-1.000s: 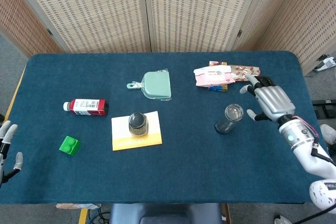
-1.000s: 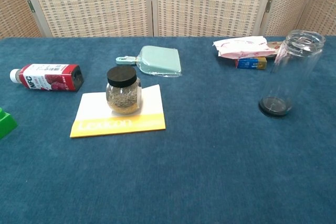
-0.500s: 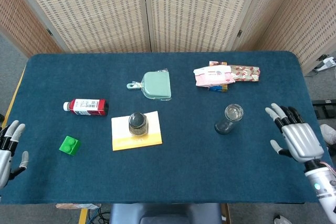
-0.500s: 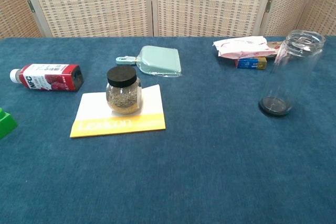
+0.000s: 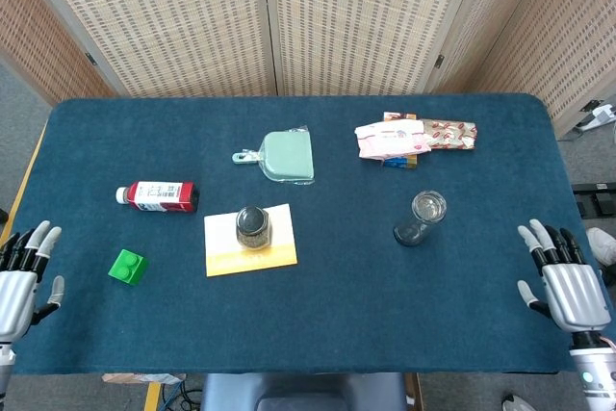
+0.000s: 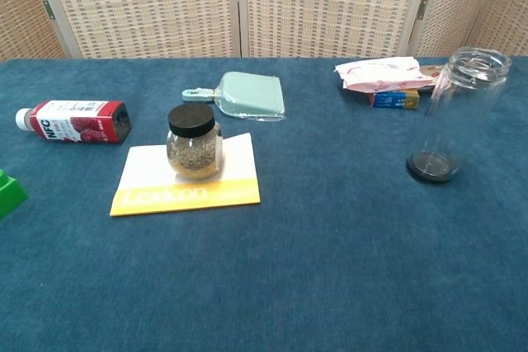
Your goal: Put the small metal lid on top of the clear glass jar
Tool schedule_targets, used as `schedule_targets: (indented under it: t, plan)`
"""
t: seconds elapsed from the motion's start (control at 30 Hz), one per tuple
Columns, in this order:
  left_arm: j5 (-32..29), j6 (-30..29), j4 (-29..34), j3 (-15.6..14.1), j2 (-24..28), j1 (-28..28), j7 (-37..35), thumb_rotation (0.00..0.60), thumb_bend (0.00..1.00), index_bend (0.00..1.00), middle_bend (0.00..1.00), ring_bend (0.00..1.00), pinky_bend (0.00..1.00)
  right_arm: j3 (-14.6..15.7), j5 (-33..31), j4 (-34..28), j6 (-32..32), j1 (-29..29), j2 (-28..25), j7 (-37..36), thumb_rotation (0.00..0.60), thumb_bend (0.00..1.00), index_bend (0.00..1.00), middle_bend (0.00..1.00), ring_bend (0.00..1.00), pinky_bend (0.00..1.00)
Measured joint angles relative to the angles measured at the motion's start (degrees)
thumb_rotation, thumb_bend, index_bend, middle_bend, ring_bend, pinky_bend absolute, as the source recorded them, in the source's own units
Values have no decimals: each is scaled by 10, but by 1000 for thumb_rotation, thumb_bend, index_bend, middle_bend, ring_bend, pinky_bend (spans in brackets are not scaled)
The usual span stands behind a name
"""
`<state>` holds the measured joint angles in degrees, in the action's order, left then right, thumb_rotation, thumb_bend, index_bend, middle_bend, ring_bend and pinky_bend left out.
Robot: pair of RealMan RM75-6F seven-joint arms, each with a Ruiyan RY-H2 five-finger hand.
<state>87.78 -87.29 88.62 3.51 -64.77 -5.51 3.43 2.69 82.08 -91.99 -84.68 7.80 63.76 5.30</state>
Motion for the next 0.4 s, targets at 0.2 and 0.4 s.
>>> schedule_targets:
  t: [0.2, 0.4]
  plan:
    - [4, 1, -2, -2, 1, -2, -3, 600, 501, 0, 0, 0, 0, -12, -5, 2, 8, -6, 2, -5, 600, 357, 21, 0, 0, 0]
    - [-1, 10, -5, -2, 0, -6, -9, 600, 501, 0, 0, 0, 0, -17, -5, 3, 17, -9, 4, -3, 600, 356, 21, 0, 0, 0]
